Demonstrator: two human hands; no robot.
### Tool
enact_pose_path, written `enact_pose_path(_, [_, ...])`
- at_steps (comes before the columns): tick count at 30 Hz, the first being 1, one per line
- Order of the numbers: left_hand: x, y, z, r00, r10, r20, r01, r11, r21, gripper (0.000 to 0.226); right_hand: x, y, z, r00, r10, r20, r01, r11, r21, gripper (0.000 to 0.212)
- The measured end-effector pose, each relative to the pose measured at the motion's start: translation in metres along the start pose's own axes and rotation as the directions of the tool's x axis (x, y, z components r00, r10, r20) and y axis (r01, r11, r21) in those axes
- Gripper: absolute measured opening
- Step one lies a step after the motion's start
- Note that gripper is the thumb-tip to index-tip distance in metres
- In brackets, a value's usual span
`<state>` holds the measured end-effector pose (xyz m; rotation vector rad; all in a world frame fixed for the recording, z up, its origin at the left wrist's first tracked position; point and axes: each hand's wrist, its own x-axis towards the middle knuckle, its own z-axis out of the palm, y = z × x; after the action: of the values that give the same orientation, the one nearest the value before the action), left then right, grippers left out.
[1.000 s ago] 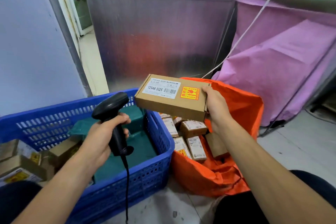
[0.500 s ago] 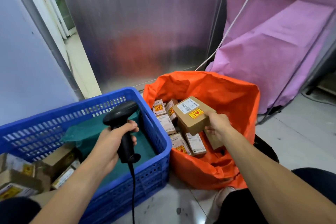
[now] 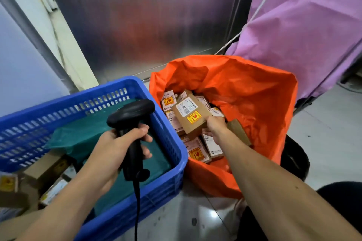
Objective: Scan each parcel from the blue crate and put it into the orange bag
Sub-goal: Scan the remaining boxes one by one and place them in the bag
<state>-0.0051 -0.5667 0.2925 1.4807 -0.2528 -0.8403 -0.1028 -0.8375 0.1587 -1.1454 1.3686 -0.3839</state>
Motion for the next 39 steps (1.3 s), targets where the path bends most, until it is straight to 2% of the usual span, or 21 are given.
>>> enact_pose_path(3, [0.005, 0.006, -0.005, 1.0, -0.009, -0.003, 0.009, 0.999, -0.039, 0.037, 0.006, -0.006, 0.024, 0.999, 0.038, 0.004, -0.038, 0.994, 0.104, 0.02])
enact_pose_path(6, [0.009, 0.012, -0.016, 0.999, -0.027, -0.035, 0.024, 0.998, -0.062, 0.043, 0.012, -0.015, 0.049, 0.998, 0.061, -0.024, -0.056, 0.985, 0.165, 0.031])
enact_pose_path(12, [0.018, 0.02, -0.037, 0.995, -0.041, -0.095, 0.027, 0.988, -0.149, 0.018, 0.014, -0.028, 0.081, 0.998, 0.055, -0.04, -0.053, 0.997, 0.053, 0.038])
enact_pose_path(15, [0.023, 0.024, -0.041, 0.992, -0.05, -0.115, 0.028, 0.981, -0.19, 0.021, 0.014, -0.029, 0.085, 0.998, 0.061, 0.014, -0.061, 0.998, 0.002, 0.036])
enact_pose_path(18, [0.024, 0.026, -0.042, 0.99, -0.051, -0.128, 0.022, 0.976, -0.218, 0.014, 0.015, -0.028, 0.082, 0.991, 0.073, 0.109, -0.068, 0.997, -0.049, 0.041])
enact_pose_path(21, [0.022, 0.026, -0.041, 0.991, -0.057, -0.121, 0.027, 0.97, -0.241, 0.014, 0.009, -0.031, 0.071, 0.985, 0.098, 0.145, -0.077, 0.986, -0.147, 0.043])
enact_pose_path(25, [0.019, 0.028, -0.041, 0.993, -0.048, -0.108, 0.021, 0.971, -0.238, 0.014, 0.0, -0.04, 0.058, 0.985, 0.086, 0.149, -0.054, 0.977, -0.205, 0.03])
enact_pose_path(27, [0.015, 0.032, -0.041, 0.995, -0.032, -0.098, 0.008, 0.97, -0.242, 0.018, 0.007, -0.048, 0.052, 0.993, 0.023, 0.112, 0.005, 0.97, -0.245, 0.021])
enact_pose_path(28, [0.013, 0.035, -0.042, 0.995, -0.028, -0.093, 0.004, 0.969, -0.246, 0.025, 0.022, -0.048, 0.05, 0.995, -0.031, 0.09, 0.054, 0.961, -0.271, 0.032])
enact_pose_path(29, [0.008, 0.04, -0.049, 0.994, -0.014, -0.106, -0.012, 0.969, -0.248, 0.033, 0.037, -0.048, 0.054, 0.993, -0.109, 0.055, 0.12, 0.942, -0.314, 0.054])
enact_pose_path(30, [0.008, 0.042, -0.05, 0.995, -0.012, -0.103, -0.013, 0.97, -0.242, 0.037, 0.043, -0.051, 0.052, 0.985, -0.17, 0.015, 0.163, 0.916, -0.366, 0.072])
enact_pose_path(31, [0.005, 0.045, -0.054, 0.993, -0.007, -0.115, -0.02, 0.972, -0.234, 0.034, 0.038, -0.059, 0.055, 0.973, -0.23, -0.004, 0.209, 0.894, -0.396, 0.079])
enact_pose_path(33, [-0.001, 0.05, -0.064, 0.987, 0.009, -0.159, -0.045, 0.973, -0.226, 0.02, -0.024, -0.088, 0.064, 0.95, -0.312, -0.008, 0.272, 0.841, -0.468, 0.076])
enact_pose_path(35, [-0.011, 0.055, -0.077, 0.98, 0.026, -0.198, -0.073, 0.97, -0.234, 0.016, -0.066, -0.11, 0.075, 0.919, -0.394, 0.02, 0.352, 0.796, -0.493, 0.064])
enact_pose_path(39, [-0.034, 0.066, -0.112, 0.968, 0.058, -0.244, -0.115, 0.967, -0.227, 0.016, -0.11, -0.124, 0.104, 0.844, -0.49, 0.217, 0.517, 0.636, -0.573, 0.064])
